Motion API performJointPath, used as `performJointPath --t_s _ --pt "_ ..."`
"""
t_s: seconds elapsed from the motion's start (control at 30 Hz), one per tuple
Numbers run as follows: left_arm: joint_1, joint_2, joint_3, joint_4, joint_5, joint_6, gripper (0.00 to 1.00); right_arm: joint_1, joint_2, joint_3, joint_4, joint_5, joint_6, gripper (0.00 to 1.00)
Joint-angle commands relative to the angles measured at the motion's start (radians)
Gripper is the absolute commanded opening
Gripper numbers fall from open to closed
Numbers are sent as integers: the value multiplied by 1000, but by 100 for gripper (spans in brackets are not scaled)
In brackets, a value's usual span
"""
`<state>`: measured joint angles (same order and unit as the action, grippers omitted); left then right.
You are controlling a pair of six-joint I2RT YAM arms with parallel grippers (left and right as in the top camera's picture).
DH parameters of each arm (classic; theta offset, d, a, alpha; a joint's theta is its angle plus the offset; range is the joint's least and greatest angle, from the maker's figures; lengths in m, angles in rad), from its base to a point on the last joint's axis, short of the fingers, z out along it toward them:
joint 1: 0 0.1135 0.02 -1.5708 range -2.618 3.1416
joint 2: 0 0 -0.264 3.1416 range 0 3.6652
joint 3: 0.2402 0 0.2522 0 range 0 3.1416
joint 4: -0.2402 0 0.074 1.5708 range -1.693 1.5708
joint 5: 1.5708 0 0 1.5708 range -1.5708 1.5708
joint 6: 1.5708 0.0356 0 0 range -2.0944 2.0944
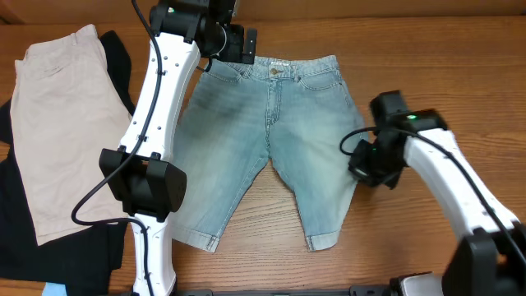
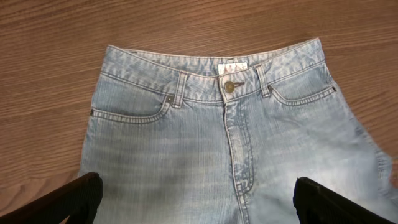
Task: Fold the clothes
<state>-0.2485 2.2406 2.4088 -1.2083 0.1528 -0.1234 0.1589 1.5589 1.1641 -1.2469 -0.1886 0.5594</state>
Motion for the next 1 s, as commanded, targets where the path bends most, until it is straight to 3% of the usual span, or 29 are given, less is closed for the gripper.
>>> performJointPath --t_s 0.0,0.13,0.23,0.53,0.73,0.83,0.97 --pt "2 -28 21 0 -7 23 100 10 -13 24 -35 -10 -93 20" --pt "2 -28 21 1 -7 23 100 43 -12 24 3 -22 -94 40" --pt "2 -28 21 1 -7 23 100 77 -12 23 11 -25 -96 46" --pt "2 -26 21 -5 -7 23 100 104 -12 -98 29 -14 -66 50" --pt "1 -19 19 -6 -7 23 100 104 -12 -227 175 -27 -35 50" --pt "2 -18 14 -3 -7 23 100 104 -12 -262 264 -26 -35 43" --pt "2 -15 14 -4 -7 23 100 104 -13 -264 324 -31 -35 6"
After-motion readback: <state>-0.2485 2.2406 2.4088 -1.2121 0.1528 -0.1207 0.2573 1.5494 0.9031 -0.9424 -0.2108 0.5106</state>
